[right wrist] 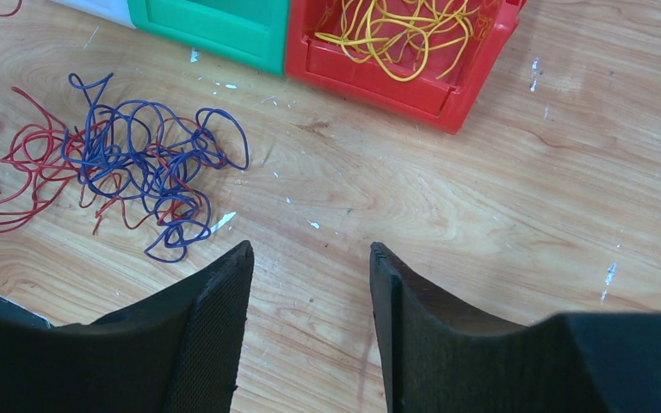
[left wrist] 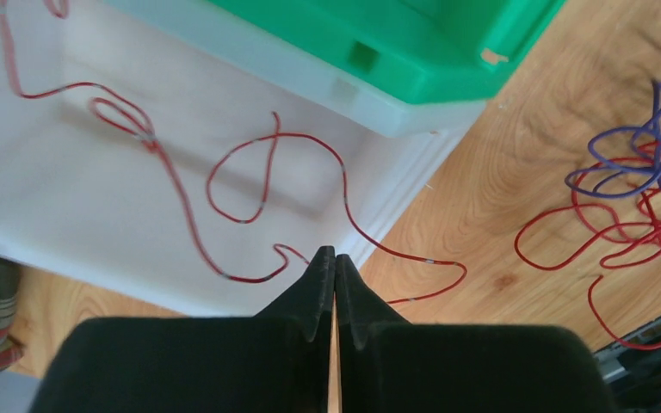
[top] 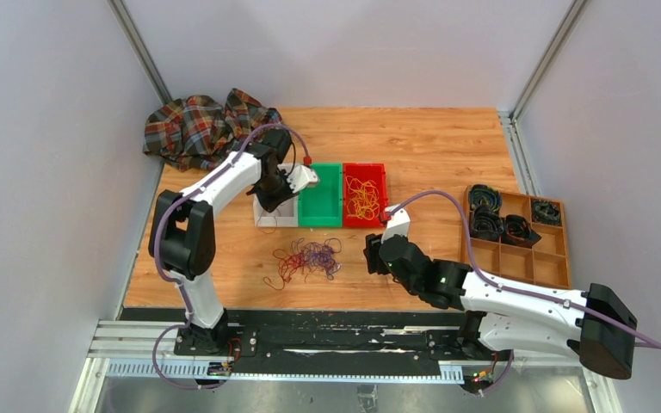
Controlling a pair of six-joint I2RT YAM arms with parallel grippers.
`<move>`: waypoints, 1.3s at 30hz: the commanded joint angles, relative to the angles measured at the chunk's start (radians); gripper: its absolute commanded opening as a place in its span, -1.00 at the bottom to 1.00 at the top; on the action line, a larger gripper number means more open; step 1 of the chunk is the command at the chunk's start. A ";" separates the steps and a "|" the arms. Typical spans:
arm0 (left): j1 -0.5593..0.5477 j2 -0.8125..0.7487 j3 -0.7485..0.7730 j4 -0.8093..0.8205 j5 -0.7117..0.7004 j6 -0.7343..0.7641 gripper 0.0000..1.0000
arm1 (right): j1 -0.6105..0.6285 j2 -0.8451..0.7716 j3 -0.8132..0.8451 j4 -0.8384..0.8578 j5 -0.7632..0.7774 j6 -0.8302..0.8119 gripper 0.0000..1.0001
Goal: Untangle the cables
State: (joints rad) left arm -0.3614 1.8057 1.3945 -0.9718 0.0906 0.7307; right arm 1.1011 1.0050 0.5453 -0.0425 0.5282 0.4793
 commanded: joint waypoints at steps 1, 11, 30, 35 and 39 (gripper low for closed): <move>-0.009 -0.005 0.074 0.002 0.027 -0.026 -0.99 | 0.013 -0.003 -0.010 -0.008 0.031 0.021 0.03; -0.009 -0.099 0.063 -0.046 0.104 -0.086 -0.20 | 0.013 -0.016 0.012 -0.048 0.042 0.016 0.24; -0.028 -0.087 -0.158 0.223 -0.068 -0.199 -0.04 | 0.013 -0.016 0.000 -0.046 0.036 0.049 0.27; -0.035 -0.071 -0.152 0.228 -0.065 -0.204 -0.42 | 0.014 -0.021 -0.002 -0.045 0.038 0.049 0.16; -0.038 -0.067 -0.133 0.227 -0.062 -0.197 -0.78 | 0.013 -0.018 -0.005 -0.037 0.035 0.047 0.09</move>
State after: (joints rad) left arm -0.3897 1.7267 1.2251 -0.7624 0.0311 0.5339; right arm 1.1011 0.9985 0.5453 -0.0799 0.5430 0.5098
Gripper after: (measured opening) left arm 0.178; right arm 0.562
